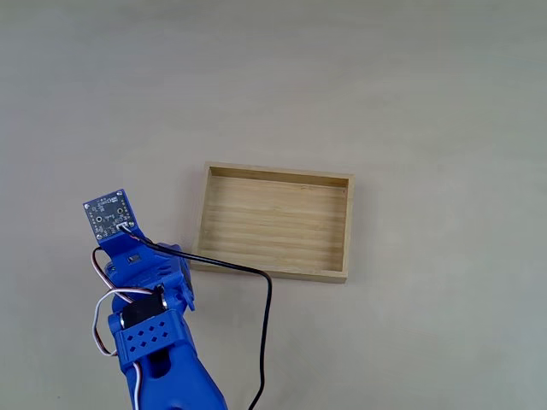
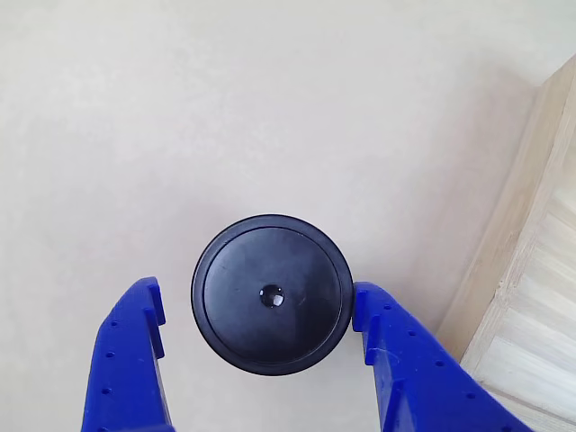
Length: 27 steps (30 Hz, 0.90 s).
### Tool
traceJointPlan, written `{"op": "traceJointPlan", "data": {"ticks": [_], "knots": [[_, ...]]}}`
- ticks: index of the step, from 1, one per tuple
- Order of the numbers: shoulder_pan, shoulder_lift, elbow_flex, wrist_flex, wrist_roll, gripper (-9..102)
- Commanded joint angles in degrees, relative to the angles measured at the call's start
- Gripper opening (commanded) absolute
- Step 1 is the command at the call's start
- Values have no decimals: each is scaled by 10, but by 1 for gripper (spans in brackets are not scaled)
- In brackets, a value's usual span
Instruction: Place the black cylinder in the wooden box then return to rest.
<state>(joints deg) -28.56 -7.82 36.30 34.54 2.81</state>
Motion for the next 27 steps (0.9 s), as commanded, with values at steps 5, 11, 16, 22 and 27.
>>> {"op": "traceJointPlan", "data": {"ticks": [5,11,16,22,27], "knots": [[1,6,-70,-27,4,30],[0,18,-81,-32,4,29],[-1,23,-81,-33,4,28],[-2,26,-81,-36,4,24],[-3,28,-81,-36,4,20]]}}
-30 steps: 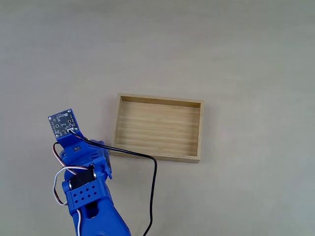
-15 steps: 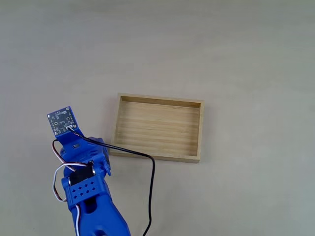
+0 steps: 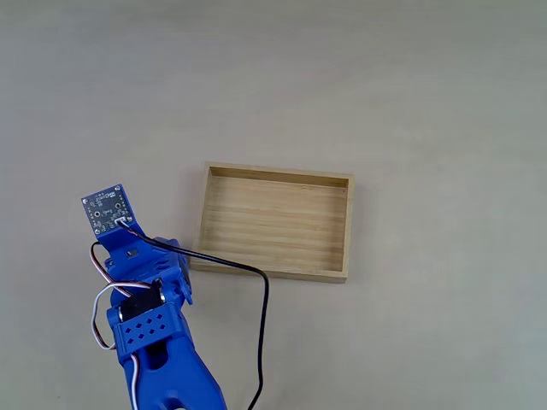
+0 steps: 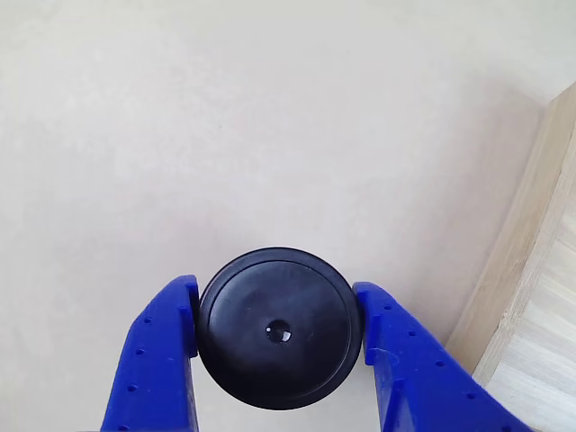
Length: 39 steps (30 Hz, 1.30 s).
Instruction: Place the black cylinder in the wooden box then return to rest.
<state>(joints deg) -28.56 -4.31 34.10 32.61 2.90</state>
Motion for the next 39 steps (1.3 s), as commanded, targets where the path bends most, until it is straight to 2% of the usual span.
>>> {"op": "traceJointPlan", "data": {"ticks": [1,10,24,39], "knots": [[-4,-7,-58,-17,4,20],[-6,-35,-56,-2,-1,20],[20,-233,-57,130,-3,20],[170,-290,-61,151,29,20]]}}
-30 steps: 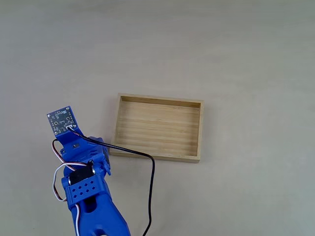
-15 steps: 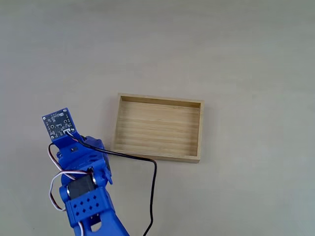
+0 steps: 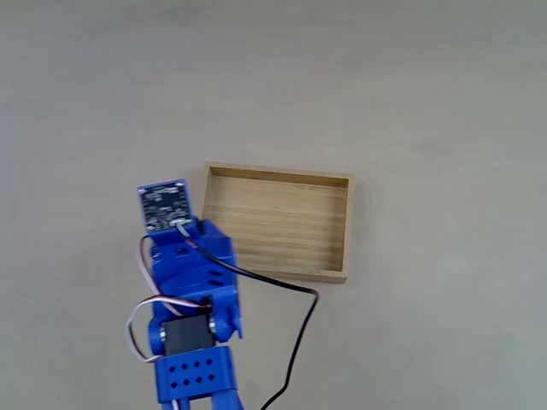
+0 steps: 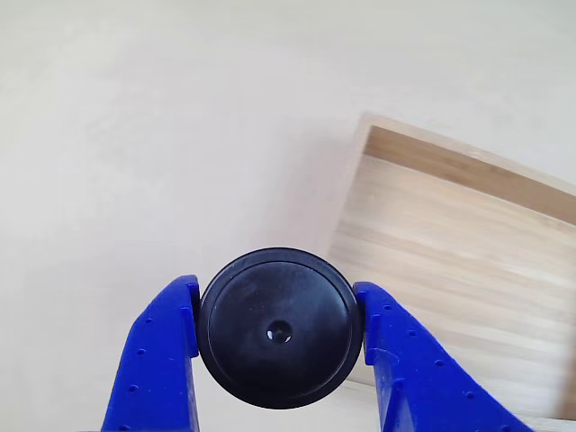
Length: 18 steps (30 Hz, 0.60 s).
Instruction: Place the black cylinder in the wooden box then return to rest.
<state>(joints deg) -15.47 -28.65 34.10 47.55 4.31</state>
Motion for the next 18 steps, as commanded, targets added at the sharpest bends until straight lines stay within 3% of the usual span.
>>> {"op": "traceJointPlan", "data": {"ticks": [1,18], "knots": [[49,-43,-64,2,16,20],[155,121,-200,14,8,20]]}}
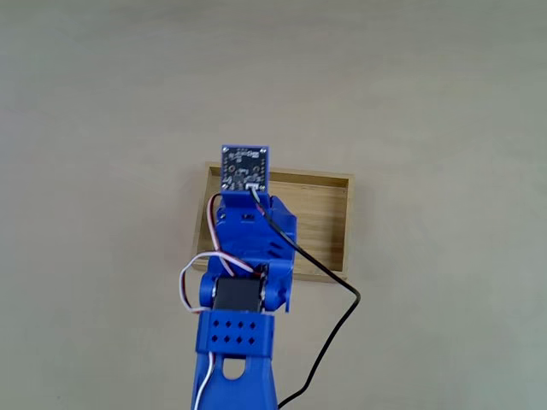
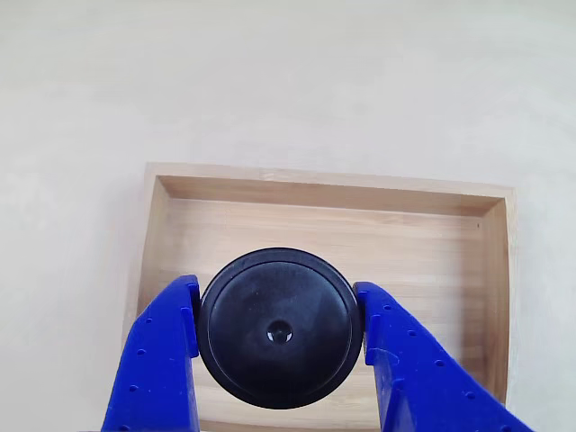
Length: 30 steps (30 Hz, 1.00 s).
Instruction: Place the black cylinder in the wooden box then return to rest.
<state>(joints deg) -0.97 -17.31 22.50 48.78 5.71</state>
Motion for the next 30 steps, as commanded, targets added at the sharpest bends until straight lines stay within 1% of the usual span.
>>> {"op": "traceJointPlan", "data": {"ticks": [1,12,19,30], "knots": [[11,18,-91,2,-10,20],[27,109,-136,11,-16,20],[33,126,-129,9,-14,20],[33,127,-71,-43,-10,20]]}}
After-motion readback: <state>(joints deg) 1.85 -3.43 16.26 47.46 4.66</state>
